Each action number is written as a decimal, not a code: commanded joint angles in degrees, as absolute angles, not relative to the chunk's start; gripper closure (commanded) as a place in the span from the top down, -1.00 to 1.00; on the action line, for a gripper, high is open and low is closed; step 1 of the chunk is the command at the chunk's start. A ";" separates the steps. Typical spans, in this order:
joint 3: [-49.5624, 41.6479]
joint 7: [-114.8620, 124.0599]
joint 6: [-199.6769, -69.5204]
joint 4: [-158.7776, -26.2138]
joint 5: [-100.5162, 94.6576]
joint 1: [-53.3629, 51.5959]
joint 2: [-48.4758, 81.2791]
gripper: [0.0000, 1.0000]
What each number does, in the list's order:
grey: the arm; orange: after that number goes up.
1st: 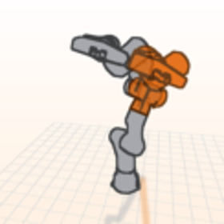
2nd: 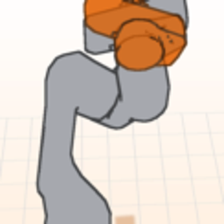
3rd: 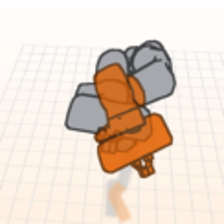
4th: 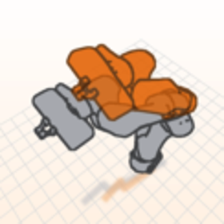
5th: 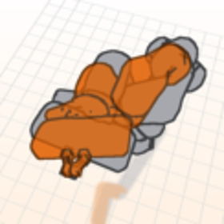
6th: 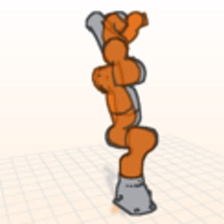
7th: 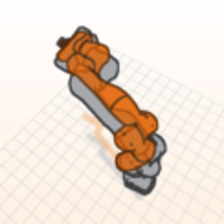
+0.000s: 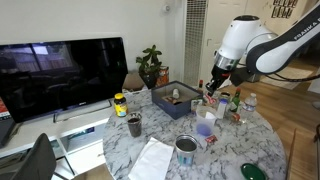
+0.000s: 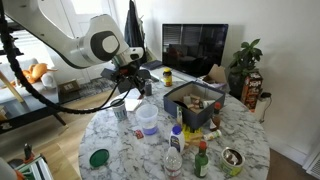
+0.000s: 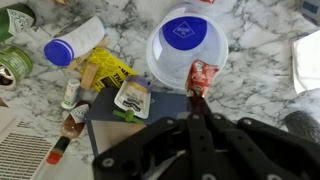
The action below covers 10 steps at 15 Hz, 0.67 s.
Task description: Remove the silver cup from the clear cup and put two red sachets in the clear cup then place the silver cup back in the clear cup.
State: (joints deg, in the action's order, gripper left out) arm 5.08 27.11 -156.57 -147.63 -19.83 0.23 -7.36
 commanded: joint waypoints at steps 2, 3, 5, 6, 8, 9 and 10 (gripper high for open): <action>6.29 30.43 -157.66 -146.58 -21.16 0.97 -2.61 -0.99; 6.20 30.22 -157.66 -146.39 -20.94 0.60 -1.72 -0.99; 5.86 30.80 -157.88 -145.97 -21.53 0.16 -0.06 -0.46; 5.63 31.05 -158.04 -145.79 -21.73 -0.10 0.66 -0.36; 5.05 31.89 -158.51 -145.41 -22.49 -0.56 1.81 -0.07; 4.74 32.32 -158.93 -145.20 -22.84 -0.78 2.27 0.10; 5.74 33.00 -158.86 -145.07 -23.14 0.14 2.64 0.23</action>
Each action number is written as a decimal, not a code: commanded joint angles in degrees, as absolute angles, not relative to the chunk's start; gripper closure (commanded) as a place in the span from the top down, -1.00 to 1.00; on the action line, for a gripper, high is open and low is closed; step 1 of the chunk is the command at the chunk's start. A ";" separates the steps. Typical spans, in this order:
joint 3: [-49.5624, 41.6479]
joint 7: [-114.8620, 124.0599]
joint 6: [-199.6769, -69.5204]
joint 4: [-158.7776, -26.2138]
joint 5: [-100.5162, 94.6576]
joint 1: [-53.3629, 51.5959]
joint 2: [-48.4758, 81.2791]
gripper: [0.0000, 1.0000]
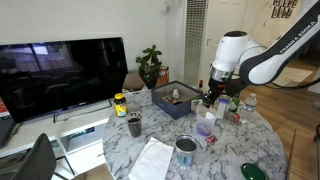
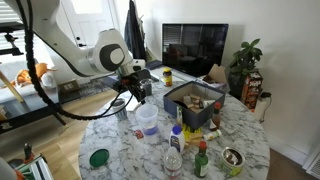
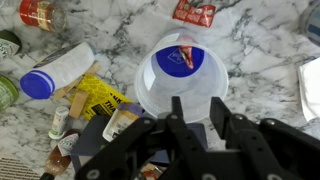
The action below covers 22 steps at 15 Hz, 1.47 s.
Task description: Remove the silver cup from the clear cup and put two red sachets in the clear cup then place the silver cup back in the clear cup.
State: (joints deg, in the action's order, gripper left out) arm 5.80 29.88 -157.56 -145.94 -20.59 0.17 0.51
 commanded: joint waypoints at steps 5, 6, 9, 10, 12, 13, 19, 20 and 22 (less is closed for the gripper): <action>5.44 16.81 -156.01 -147.89 -12.17 -2.15 4.46 0.97; 5.62 13.09 -156.23 -148.80 -10.12 -2.20 4.95 1.00; 5.81 4.47 -157.88 -151.50 -6.63 -2.16 6.70 1.00; 5.75 2.64 -158.82 -152.19 -5.93 -2.05 7.58 1.00; 5.47 1.11 -163.23 -153.83 -5.17 -1.98 9.59 1.00; 5.80 -0.59 -166.90 -154.32 -4.24 -1.74 11.03 1.00; 0.76 -0.53 -180.57 -155.44 -8.59 -4.28 18.58 1.00; -1.35 -0.29 -181.91 -154.98 -8.82 -5.83 19.80 1.00; -3.35 -1.11 -184.88 -154.24 -7.92 -7.19 22.50 1.00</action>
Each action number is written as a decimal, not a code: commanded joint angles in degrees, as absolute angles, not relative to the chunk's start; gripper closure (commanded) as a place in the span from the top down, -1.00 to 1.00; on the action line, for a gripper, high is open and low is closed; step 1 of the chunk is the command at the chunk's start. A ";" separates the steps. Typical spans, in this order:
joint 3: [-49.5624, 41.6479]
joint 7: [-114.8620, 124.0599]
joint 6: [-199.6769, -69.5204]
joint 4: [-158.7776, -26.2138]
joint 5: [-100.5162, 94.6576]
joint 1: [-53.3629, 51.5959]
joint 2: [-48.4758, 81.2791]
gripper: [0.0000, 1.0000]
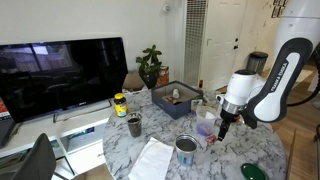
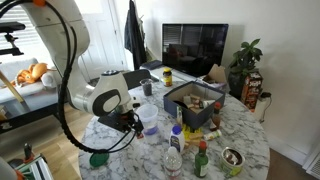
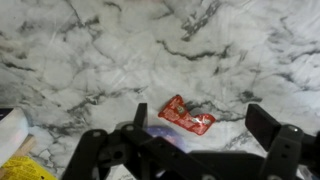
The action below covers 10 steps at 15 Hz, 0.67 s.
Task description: Remove the silver cup from the clear cup and put two red sachets in the clear cup then place the silver cup back in the clear cup.
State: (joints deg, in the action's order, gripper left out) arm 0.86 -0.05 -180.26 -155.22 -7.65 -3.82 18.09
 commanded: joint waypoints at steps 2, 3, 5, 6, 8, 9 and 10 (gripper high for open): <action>-3.04 -2.20 -187.23 -153.37 -7.04 -6.78 24.85 0.96; -3.09 -2.55 -187.99 -153.26 -6.81 -6.94 25.68 0.87; -2.30 -3.21 -189.41 -152.20 -6.72 -6.32 27.71 0.68; -2.07 -3.38 -189.99 -151.83 -6.66 -6.31 28.46 0.56; -2.82 -3.71 -190.79 -150.73 -6.33 -7.41 30.06 0.63; -3.54 -3.80 -191.19 -150.09 -5.94 -8.31 30.87 0.61; -3.75 -3.79 -191.69 -149.57 -5.69 -8.68 31.55 0.59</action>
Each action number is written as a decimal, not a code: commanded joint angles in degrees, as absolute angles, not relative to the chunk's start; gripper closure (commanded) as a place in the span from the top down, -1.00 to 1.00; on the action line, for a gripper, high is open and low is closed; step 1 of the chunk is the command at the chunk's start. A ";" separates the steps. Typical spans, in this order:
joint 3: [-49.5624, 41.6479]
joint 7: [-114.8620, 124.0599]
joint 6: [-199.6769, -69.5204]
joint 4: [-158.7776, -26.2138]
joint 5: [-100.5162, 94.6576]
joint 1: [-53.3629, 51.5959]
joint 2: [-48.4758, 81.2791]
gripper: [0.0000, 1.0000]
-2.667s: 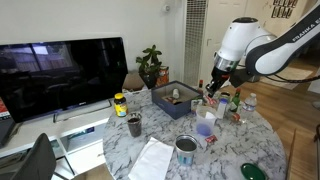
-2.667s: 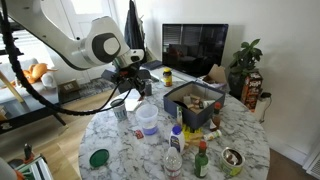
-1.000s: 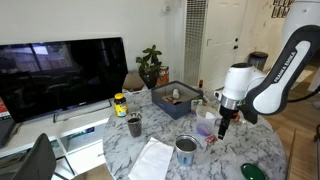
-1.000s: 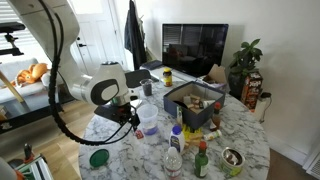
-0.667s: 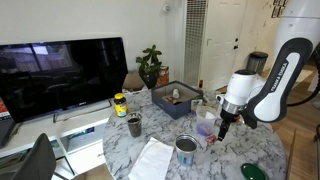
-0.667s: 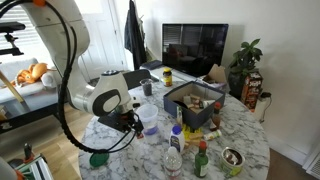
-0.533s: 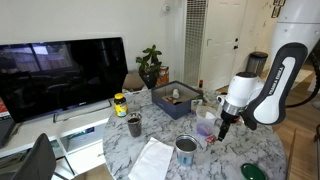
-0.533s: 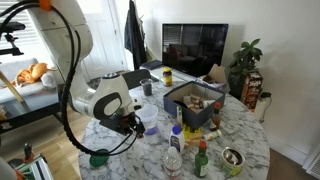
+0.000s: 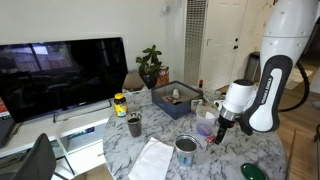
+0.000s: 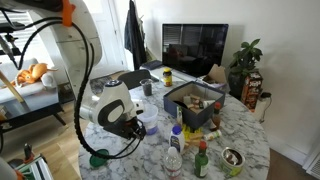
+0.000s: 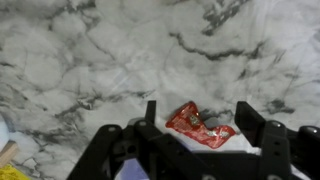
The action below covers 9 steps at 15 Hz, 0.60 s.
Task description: Remove the silver cup from the clear cup and put two red sachets in the clear cup then place the silver cup back in the clear cup.
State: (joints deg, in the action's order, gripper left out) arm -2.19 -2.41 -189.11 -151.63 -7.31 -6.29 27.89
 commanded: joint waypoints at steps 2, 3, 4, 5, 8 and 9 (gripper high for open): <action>-4.65 -3.83 -192.54 -148.70 -5.16 -9.82 32.64 0.44; -5.03 -3.90 -192.81 -148.39 -5.03 -10.29 33.11 0.30; -5.23 -3.93 -192.93 -148.06 -4.92 -10.57 33.49 -0.10; -5.37 -4.00 -193.03 -147.78 -4.85 -10.72 33.79 -0.19; -5.47 -4.10 -192.97 -147.96 -4.72 -11.40 33.39 -0.45; -5.61 -4.14 -192.89 -147.97 -4.62 -11.49 33.14 -0.64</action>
State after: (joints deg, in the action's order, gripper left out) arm -4.42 -2.60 -191.45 -148.82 -6.30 -9.99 31.30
